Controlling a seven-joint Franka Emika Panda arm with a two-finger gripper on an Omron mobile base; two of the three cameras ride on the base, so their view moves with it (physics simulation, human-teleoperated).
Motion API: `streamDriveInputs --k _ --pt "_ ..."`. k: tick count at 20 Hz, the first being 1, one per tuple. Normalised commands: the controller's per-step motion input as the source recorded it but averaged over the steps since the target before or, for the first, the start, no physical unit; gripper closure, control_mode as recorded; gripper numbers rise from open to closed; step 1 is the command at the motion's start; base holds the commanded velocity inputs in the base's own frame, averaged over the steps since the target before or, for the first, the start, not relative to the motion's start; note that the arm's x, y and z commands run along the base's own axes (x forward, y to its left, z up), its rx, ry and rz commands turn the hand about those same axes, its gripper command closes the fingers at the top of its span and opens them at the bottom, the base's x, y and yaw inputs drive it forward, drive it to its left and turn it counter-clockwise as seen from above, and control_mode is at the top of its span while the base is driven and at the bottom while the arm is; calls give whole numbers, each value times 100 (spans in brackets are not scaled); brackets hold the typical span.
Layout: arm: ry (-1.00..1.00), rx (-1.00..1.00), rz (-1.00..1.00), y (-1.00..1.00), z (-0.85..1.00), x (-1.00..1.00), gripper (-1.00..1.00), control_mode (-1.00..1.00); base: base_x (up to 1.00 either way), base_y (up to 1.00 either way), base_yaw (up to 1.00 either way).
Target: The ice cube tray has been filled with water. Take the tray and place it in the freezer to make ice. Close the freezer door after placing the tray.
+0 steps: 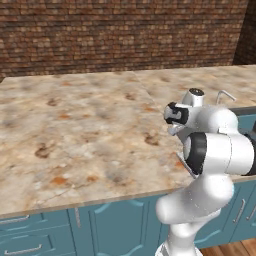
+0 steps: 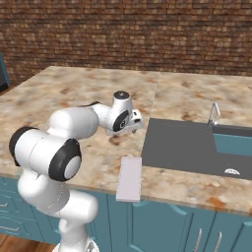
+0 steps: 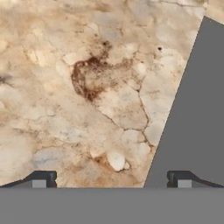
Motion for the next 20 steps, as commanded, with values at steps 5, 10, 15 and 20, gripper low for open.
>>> streamDriveInputs --k 5,10,15,20 --pt "-6 1 -47 2 23 -75 -100 -100 0 0 0" --pt "-5 4 -49 0 18 -46 -100 -100 0 0 0" --pt "-20 33 -46 -8 16 -44 -100 -100 0 0 0" --pt "-9 56 -15 -37 0 -16 -100 -100 0 0 0"
